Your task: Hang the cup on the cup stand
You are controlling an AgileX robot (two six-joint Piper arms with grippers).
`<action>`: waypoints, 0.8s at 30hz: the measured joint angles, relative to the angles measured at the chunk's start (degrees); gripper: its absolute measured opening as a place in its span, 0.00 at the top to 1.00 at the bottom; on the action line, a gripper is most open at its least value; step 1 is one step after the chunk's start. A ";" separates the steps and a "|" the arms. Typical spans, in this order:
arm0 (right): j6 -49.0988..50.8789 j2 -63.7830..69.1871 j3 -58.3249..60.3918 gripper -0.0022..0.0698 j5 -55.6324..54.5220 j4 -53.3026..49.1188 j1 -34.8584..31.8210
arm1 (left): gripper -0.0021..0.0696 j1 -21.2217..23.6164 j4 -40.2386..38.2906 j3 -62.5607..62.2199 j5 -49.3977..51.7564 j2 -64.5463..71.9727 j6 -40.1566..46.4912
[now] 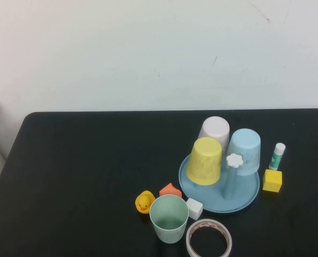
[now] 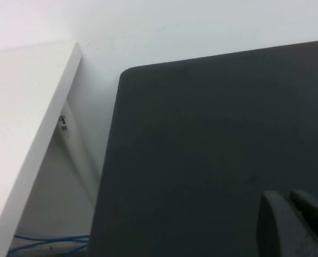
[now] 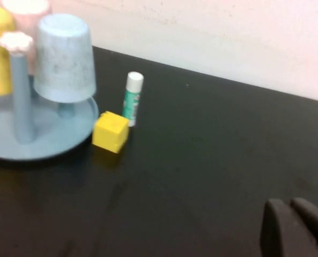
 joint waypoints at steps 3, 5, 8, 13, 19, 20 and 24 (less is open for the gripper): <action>0.00 0.00 0.00 0.97 -0.08 3.27 0.00 | 0.97 0.00 -1.14 0.00 0.00 0.00 0.00; 0.00 0.00 0.13 0.97 -0.75 7.18 0.00 | 0.97 0.00 -3.25 0.00 0.00 0.00 0.00; 1.51 0.00 0.48 0.97 -2.57 19.87 0.00 | 0.97 0.00 -13.24 0.00 -0.11 0.00 -3.14; 3.80 0.00 0.48 0.97 -3.06 41.54 0.00 | 0.97 0.00 -36.43 0.10 -0.06 0.00 -9.42; 3.88 0.00 0.48 0.97 -3.93 45.77 0.00 | 0.97 0.00 -44.24 0.10 -5.27 0.00 -10.02; 3.88 0.00 0.48 0.97 -4.04 45.88 0.00 | 0.97 0.00 -44.47 0.10 -6.19 0.00 -10.02; 2.35 0.00 0.48 0.97 -4.13 45.90 0.00 | 0.97 0.00 -46.61 0.10 -9.21 0.00 -10.17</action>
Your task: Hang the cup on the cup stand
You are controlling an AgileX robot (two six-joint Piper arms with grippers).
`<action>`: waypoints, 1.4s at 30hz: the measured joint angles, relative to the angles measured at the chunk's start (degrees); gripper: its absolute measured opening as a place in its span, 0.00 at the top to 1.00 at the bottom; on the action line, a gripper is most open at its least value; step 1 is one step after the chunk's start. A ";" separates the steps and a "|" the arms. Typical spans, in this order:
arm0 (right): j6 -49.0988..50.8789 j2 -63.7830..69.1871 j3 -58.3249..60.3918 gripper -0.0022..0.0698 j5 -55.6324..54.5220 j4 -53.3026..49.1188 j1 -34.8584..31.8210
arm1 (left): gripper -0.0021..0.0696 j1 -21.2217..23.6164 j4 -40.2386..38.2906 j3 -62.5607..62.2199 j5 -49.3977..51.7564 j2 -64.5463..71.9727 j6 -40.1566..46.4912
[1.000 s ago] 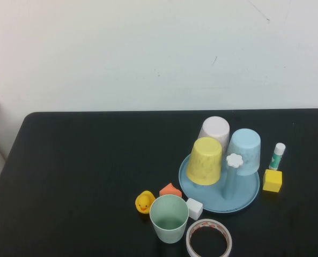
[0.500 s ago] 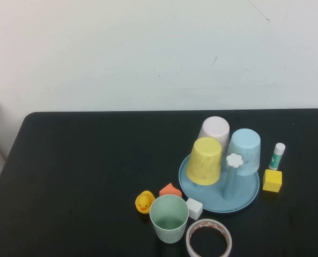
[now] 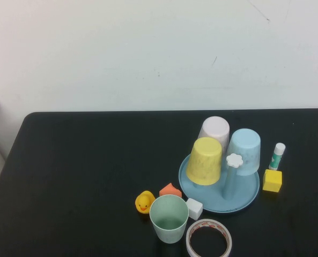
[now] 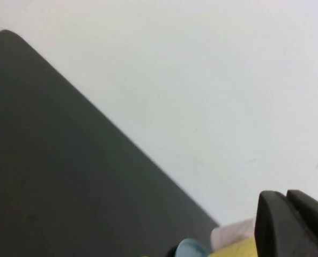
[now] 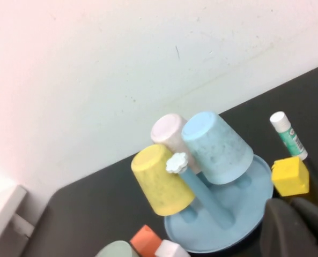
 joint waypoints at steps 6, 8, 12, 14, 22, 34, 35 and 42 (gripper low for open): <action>-8.44 0.00 0.00 0.97 0.21 0.00 0.00 | 0.97 0.00 -2.02 -0.55 -0.31 0.00 3.38; -9.33 0.00 0.00 0.97 0.46 0.00 0.00 | 0.97 0.00 -0.23 -3.72 3.28 0.00 6.38; -9.87 0.00 0.00 0.97 0.67 0.00 0.00 | 0.97 0.00 9.24 -12.58 13.68 4.66 11.87; -10.12 0.00 0.00 0.97 0.89 0.00 0.00 | 0.97 0.00 15.78 -17.55 20.14 9.56 13.98; -10.92 0.00 0.00 0.97 1.63 0.00 0.00 | 0.97 -1.12 26.53 -37.53 38.40 32.70 34.06; -11.23 0.00 0.00 0.97 2.67 0.00 0.00 | 0.97 -17.84 43.03 -53.48 45.53 58.88 30.96; -11.23 0.00 0.00 0.97 2.67 0.00 0.00 | 0.97 -19.73 45.01 -54.69 45.96 60.94 29.70; -11.35 0.00 0.00 0.97 2.79 0.00 0.00 | 0.97 -30.35 55.37 -63.78 49.78 73.39 19.21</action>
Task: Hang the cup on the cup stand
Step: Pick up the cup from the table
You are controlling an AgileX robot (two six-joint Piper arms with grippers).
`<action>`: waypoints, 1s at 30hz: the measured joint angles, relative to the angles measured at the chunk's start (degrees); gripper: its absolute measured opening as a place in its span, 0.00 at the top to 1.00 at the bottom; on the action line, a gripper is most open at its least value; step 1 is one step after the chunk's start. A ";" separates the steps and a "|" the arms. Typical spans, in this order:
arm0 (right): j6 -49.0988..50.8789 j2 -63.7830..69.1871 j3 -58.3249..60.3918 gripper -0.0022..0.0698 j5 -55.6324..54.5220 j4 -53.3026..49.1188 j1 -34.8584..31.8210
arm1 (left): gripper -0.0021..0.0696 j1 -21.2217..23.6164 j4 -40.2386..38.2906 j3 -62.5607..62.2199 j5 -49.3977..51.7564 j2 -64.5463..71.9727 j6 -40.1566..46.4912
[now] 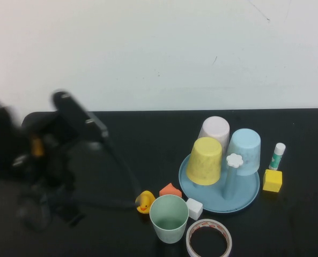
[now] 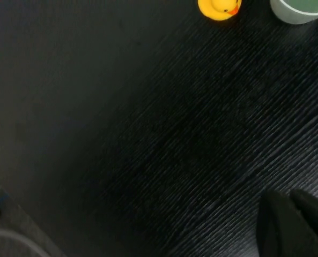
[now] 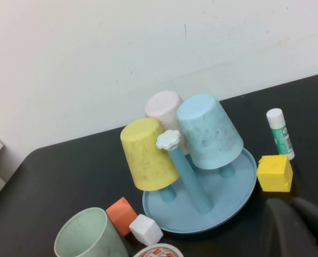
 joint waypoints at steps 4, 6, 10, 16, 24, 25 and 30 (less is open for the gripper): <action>0.00 0.00 0.00 0.97 0.00 0.00 0.00 | 0.96 -2.51 1.31 -5.76 3.35 7.49 -5.21; 0.00 0.00 0.00 0.97 0.00 0.00 0.00 | 0.93 -2.76 -0.07 -8.61 4.69 10.91 -6.17; 0.00 0.00 0.00 0.97 0.19 0.00 0.00 | 0.76 -2.80 -4.11 -12.26 4.69 18.06 -6.41; -0.25 0.00 0.00 0.97 1.48 0.00 0.00 | 0.36 -2.80 -8.45 -14.26 0.12 26.40 -8.05; -1.25 0.00 0.00 0.97 2.12 0.00 0.00 | 0.24 -2.80 -14.78 -16.55 -6.01 35.62 -9.05; -1.29 0.00 0.00 0.97 2.12 0.00 0.00 | 0.24 -2.80 -15.10 -16.73 -7.23 36.45 -9.05; -1.29 0.00 0.00 0.97 2.37 0.00 0.00 | 0.23 -2.80 -15.48 -17.06 -11.62 40.09 -10.68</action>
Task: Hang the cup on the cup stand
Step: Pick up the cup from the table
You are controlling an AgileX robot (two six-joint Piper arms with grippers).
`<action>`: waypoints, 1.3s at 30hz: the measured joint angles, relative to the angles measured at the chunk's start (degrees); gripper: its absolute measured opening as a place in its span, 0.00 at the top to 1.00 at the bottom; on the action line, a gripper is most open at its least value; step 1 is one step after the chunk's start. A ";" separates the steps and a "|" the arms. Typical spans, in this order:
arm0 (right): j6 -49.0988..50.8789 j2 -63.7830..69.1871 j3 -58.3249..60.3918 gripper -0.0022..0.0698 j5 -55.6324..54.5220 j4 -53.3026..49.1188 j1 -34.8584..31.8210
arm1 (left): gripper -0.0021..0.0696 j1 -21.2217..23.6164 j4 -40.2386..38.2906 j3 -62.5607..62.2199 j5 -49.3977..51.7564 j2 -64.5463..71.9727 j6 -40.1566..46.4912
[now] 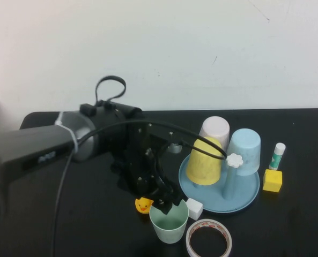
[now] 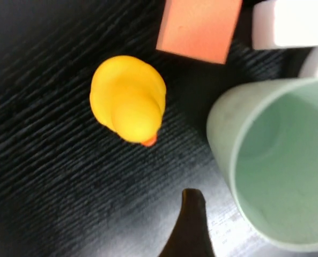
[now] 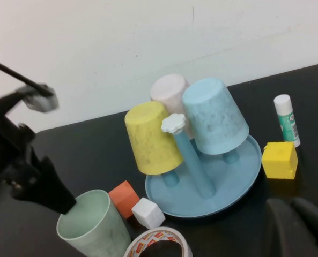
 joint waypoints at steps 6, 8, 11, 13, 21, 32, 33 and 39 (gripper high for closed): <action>-0.09 0.00 0.00 0.97 0.00 0.00 0.00 | 0.23 0.00 -0.38 -1.89 -1.34 4.70 -0.22; -0.09 0.00 0.00 0.97 0.00 0.00 0.00 | 0.24 0.00 -0.37 -2.19 -1.90 6.01 -0.22; -0.09 0.00 0.00 0.97 0.00 0.00 0.00 | 0.29 0.00 -0.51 -2.17 -2.32 7.57 -0.22; -0.09 0.00 0.00 0.97 0.00 0.00 0.00 | 0.35 0.00 -0.83 -2.17 -2.86 8.20 -0.22; -0.09 0.00 0.00 0.97 0.08 0.00 0.00 | 0.70 0.00 -1.25 -2.45 -5.65 9.20 -0.22; -0.09 0.00 0.00 0.97 0.12 0.00 0.00 | 0.96 0.00 2.96 -2.35 -1.25 6.42 1.27; -0.09 0.00 0.00 0.97 0.12 0.00 0.00 | 0.96 0.00 4.07 -2.14 -0.18 4.77 1.27; -0.09 0.00 0.00 0.97 0.12 0.00 0.00 | 0.96 0.00 6.30 3.89 0.45 -10.35 1.40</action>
